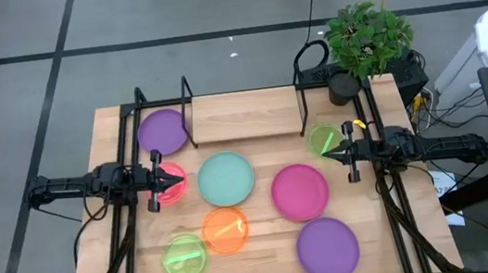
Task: Place and stack plates onto a shelf
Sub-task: Put the large pink plate on the shelf
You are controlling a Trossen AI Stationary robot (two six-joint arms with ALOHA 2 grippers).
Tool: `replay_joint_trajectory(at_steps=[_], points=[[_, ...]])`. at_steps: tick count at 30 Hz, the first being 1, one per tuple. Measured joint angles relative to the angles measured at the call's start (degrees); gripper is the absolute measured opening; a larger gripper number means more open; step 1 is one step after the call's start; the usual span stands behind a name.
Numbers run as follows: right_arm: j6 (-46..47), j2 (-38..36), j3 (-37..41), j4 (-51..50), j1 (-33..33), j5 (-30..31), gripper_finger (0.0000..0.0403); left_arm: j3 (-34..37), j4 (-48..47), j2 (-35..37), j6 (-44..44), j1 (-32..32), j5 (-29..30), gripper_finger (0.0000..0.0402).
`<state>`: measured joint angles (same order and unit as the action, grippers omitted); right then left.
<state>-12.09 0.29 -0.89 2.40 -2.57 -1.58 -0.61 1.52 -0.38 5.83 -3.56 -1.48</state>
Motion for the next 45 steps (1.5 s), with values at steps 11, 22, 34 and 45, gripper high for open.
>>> replay_joint_trajectory(at_steps=[11, 22, 34, 45], points=[[3.9, 2.1, -5.9, -0.9, 0.0, 0.0, 0.0, 0.0, 0.2, 0.0, 1.2, 0.0, 0.0, 0.0004], [5.6, 16.1, -24.1, -7.5, 0.0, 1.6, 0.0, 0.0, 0.3, 0.0, 1.4, 0.0, 0.1, 0.0004], [2.6, 34.2, -48.1, -18.5, 0.0, 2.1, 0.0, 0.0, 0.4, 0.0, 1.2, 0.0, 0.1, 0.0004], [3.1, 42.7, -61.1, -26.7, 0.0, 7.7, 0.0, 0.0, 0.4, 0.0, 0.0, 0.0, 0.1, 0.0004]])
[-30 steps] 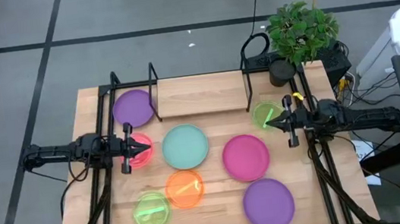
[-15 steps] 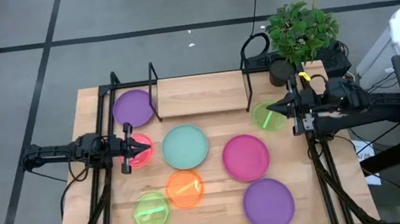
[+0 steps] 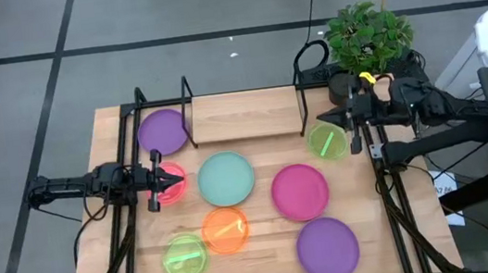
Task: Place and stack plates onto a shelf
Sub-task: Put the large pink plate on the shelf
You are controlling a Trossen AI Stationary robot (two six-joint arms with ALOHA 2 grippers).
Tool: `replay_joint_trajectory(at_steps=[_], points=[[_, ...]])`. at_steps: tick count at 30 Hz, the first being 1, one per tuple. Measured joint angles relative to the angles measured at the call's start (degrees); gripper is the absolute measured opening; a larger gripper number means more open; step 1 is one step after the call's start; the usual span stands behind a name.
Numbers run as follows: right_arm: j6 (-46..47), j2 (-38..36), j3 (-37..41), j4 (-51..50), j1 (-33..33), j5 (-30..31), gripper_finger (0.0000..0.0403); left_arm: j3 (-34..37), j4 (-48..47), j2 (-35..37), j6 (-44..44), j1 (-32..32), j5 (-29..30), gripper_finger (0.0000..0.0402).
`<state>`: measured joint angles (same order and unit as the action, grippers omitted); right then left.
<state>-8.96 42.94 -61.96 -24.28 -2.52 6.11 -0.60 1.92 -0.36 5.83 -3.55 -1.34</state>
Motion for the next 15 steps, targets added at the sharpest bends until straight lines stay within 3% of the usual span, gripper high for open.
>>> replay_joint_trajectory(at_steps=[4, 15], points=[[-0.5, 0.4, -0.2, -0.7, 0.0, 0.0, 0.0, 0.0, 0.0, 0.0, -1.1, 0.0, 0.0, 0.0004], [5.5, 0.1, 1.4, -5.5, 0.0, -0.1, 0.0, 0.0, 0.0, 0.0, -13.9, 0.0, 0.0, 0.0004]])
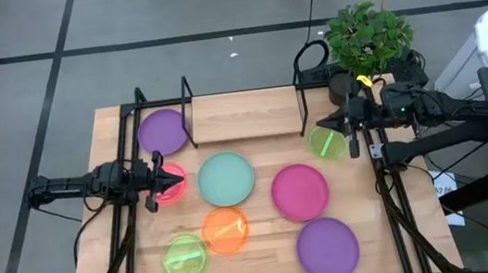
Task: Place and stack plates onto a shelf
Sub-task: Put the large pink plate on the shelf
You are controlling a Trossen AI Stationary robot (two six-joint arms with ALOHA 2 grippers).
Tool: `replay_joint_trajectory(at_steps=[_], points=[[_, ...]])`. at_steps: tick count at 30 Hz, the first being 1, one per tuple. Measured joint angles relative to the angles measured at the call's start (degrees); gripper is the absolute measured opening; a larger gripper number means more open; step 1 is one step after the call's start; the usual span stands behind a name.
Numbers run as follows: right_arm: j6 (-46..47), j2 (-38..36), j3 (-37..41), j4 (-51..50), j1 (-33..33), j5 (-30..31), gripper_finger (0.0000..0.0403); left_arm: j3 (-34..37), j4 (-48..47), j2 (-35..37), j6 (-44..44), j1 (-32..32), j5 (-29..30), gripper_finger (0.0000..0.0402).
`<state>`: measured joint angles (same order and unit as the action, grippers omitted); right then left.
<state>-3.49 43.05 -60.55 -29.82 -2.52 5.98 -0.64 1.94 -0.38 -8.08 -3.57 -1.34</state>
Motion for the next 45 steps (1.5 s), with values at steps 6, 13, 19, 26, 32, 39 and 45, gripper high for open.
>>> replay_joint_trajectory(at_steps=[6, 13, 19, 26, 32, 39, 45], points=[[4.6, -0.5, 5.8, 2.4, 0.0, 0.0, 0.0, -5.1, -3.2, -2.6, -1.1, 0.0, 0.1, 0.0004], [7.3, -0.6, 12.0, 5.4, 0.0, 0.0, 0.0, -19.7, -15.7, -14.1, -1.2, 0.0, 2.4, 0.0004], [7.4, -0.7, 15.1, 7.9, 0.0, -0.1, 0.0, -33.9, -23.7, -26.5, -1.2, 0.0, 2.4, 0.0004], [7.3, -0.7, 18.4, 8.7, 0.0, -0.2, 0.0, -46.6, -27.0, -40.4, -2.1, -0.5, 2.4, 0.0004], [6.7, -0.7, 20.5, 8.6, 1.3, -0.2, 0.0, -49.1, -25.1, -49.1, 0.2, -3.2, 2.5, 0.0004], [2.3, 0.1, 23.3, 8.2, 7.1, -2.3, 0.003, -49.1, -20.6, -56.9, -0.2, -6.4, 3.0, 0.0003], [5.5, 2.0, 23.9, 5.5, 13.2, -3.1, 0.0079, -49.1, -18.7, -61.6, 1.8, -7.5, 3.0, 0.0004]])
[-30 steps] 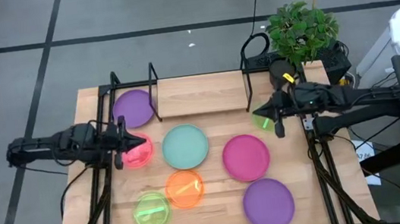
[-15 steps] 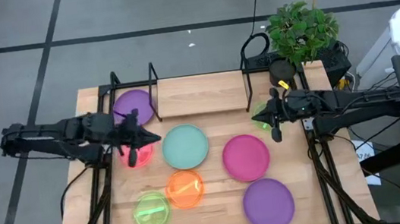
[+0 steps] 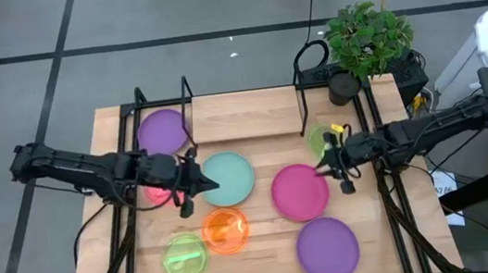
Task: Place and stack plates onto a shelf
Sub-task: Put the large pink plate on the shelf
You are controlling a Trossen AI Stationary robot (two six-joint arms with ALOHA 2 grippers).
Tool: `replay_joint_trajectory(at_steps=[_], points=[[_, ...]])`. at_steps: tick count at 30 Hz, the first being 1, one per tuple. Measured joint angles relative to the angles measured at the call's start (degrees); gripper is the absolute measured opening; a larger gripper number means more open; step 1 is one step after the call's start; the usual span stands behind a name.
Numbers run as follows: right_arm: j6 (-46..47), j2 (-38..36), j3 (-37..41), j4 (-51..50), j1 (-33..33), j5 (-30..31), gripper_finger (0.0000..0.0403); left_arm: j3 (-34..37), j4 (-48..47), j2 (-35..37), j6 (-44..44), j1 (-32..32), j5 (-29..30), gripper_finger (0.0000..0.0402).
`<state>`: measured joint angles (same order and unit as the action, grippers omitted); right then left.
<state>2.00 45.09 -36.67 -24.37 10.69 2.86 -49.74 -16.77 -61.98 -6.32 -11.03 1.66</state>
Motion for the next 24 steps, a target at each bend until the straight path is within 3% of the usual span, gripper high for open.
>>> replay_joint_trajectory(at_steps=[11, 15, 24], points=[[4.9, 9.9, 0.0, -4.8, 10.9, -0.2, 0.0102, 0.0, 3.1, -4.9, 0.2, 0.0, 0.0, 0.0004], [4.9, 14.1, 0.0, -4.8, 12.3, -2.9, 0.0102, 0.0, 4.0, -4.9, 0.2, 0.0, 0.0, 0.0004], [-1.8, 21.7, 0.9, -5.4, 14.3, -2.8, 0.0102, 0.0, 4.0, -4.9, 0.9, 0.1, 0.5, 0.0004]])
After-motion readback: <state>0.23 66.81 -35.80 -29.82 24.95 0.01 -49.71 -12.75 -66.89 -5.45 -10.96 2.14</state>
